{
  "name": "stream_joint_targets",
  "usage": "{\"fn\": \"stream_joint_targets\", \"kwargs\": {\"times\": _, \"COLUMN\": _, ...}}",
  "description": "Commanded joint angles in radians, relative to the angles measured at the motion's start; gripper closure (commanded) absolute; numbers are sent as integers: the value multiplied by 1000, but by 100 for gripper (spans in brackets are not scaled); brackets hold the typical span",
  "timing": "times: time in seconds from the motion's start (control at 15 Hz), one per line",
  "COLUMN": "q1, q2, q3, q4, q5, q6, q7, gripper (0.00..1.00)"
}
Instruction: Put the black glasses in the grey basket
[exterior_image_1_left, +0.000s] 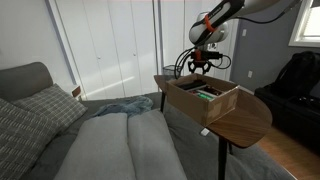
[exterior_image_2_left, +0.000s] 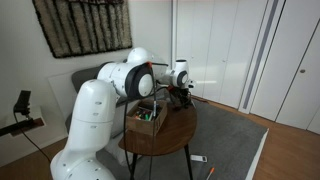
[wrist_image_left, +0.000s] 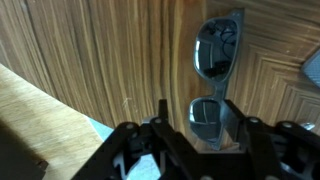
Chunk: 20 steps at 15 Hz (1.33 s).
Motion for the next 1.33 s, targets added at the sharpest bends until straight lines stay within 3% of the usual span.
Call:
{"fn": "stream_joint_targets", "kwargs": {"times": 0.0, "q1": 34, "q2": 44, "q3": -19, "q4": 82, "q5": 32, "q6": -16, "q7": 1, "gripper": 50}}
{"fn": "stream_joint_targets", "kwargs": {"times": 0.33, "q1": 47, "q2": 6, "q3": -19, "q4": 45, "q5": 35, "q6": -18, "q7": -7, "gripper": 23}}
{"fn": "stream_joint_targets", "kwargs": {"times": 0.47, "q1": 47, "q2": -6, "q3": -23, "q4": 23, "q5": 34, "q6": -32, "q7": 1, "gripper": 19}}
{"fn": "stream_joint_targets", "kwargs": {"times": 0.73, "q1": 47, "q2": -11, "q3": -36, "q4": 4, "q5": 32, "q6": -36, "q7": 17, "gripper": 34}}
{"fn": "stream_joint_targets", "kwargs": {"times": 0.87, "q1": 50, "q2": -11, "q3": -40, "q4": 0, "q5": 30, "q6": -35, "q7": 22, "gripper": 57}}
{"fn": "stream_joint_targets", "kwargs": {"times": 0.93, "q1": 53, "q2": -13, "q3": -40, "q4": -3, "q5": 27, "q6": -34, "q7": 22, "gripper": 61}}
{"fn": "stream_joint_targets", "kwargs": {"times": 1.13, "q1": 64, "q2": -24, "q3": -36, "q4": -21, "q5": 18, "q6": -31, "q7": 16, "gripper": 62}}
{"fn": "stream_joint_targets", "kwargs": {"times": 1.27, "q1": 71, "q2": -22, "q3": -35, "q4": -21, "q5": 19, "q6": -33, "q7": 17, "gripper": 55}}
